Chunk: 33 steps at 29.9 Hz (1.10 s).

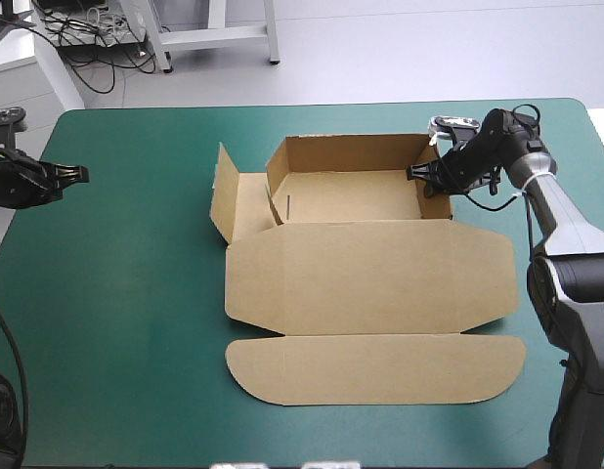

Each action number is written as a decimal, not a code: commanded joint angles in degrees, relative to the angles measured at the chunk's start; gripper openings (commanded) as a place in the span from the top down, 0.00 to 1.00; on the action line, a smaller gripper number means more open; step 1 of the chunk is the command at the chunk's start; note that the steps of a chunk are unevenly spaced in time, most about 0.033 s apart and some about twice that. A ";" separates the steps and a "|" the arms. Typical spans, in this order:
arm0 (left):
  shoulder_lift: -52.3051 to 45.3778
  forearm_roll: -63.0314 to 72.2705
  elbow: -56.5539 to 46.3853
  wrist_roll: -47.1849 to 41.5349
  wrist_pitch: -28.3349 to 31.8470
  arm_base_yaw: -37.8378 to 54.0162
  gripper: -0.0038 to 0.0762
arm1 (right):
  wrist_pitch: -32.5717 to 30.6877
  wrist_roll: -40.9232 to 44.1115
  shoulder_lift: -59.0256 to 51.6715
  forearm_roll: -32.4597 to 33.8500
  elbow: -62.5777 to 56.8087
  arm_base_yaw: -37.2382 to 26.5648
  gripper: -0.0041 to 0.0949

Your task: Fold the box

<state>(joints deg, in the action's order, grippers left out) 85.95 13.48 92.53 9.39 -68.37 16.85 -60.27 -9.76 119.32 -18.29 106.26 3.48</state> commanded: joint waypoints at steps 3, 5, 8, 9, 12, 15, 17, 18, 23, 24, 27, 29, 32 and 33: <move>-2.05 -1.74 1.60 0.32 3.42 0.26 0.96 | -2.58 -0.34 -3.37 -1.35 3.26 0.00 0.97; -2.05 -1.88 1.60 0.32 3.42 0.26 0.96 | -4.93 -0.34 -3.48 -1.35 4.88 -0.19 0.98; -2.05 -2.56 1.60 1.37 3.53 0.26 0.96 | -9.65 -0.34 -3.99 -1.49 8.39 -0.61 0.98; -2.05 -3.40 1.60 2.01 3.53 0.26 0.96 | -11.29 -0.34 -4.27 -1.49 9.80 -0.73 0.98; -1.94 -4.89 1.60 2.01 3.43 0.26 0.95 | -11.61 0.27 -6.77 -1.53 11.79 -1.84 0.98; -1.54 -4.23 1.60 2.01 4.37 0.26 0.94 | -11.61 0.15 -10.05 -1.29 12.06 -3.14 0.98; -0.98 -3.54 1.60 2.01 4.70 0.26 0.89 | -11.61 0.07 -12.56 -1.39 11.67 -4.38 0.98; -0.62 -3.43 1.60 2.01 4.70 0.26 0.85 | -11.61 0.07 -13.80 -1.39 11.53 -4.93 0.98; 1.21 -2.71 1.60 2.01 4.58 0.16 0.54 | -11.61 -1.63 -20.41 -1.49 8.49 -8.57 0.98; 1.69 -2.71 1.60 2.01 4.58 0.16 0.46 | -11.61 -2.16 -21.54 -1.49 7.57 -9.20 0.98; 2.82 -2.41 1.60 1.89 4.58 0.16 0.27 | -11.61 -3.10 -25.84 -3.58 3.72 -11.69 0.98; 3.57 -1.31 1.60 1.30 4.33 0.16 0.24 | -11.61 -5.05 -28.37 -8.44 0.50 -13.51 0.98; 4.55 5.16 1.60 1.30 4.45 0.16 0.25 | -11.61 -7.39 -30.82 -16.09 -3.63 -15.41 0.98; 4.80 8.36 1.60 1.69 4.56 0.16 0.26 | -11.61 -7.94 -31.22 -17.61 -4.48 -15.68 0.98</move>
<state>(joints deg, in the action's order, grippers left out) 92.37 14.31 92.53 11.21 -66.18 16.98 -71.25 -15.93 92.37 -26.95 102.98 -10.95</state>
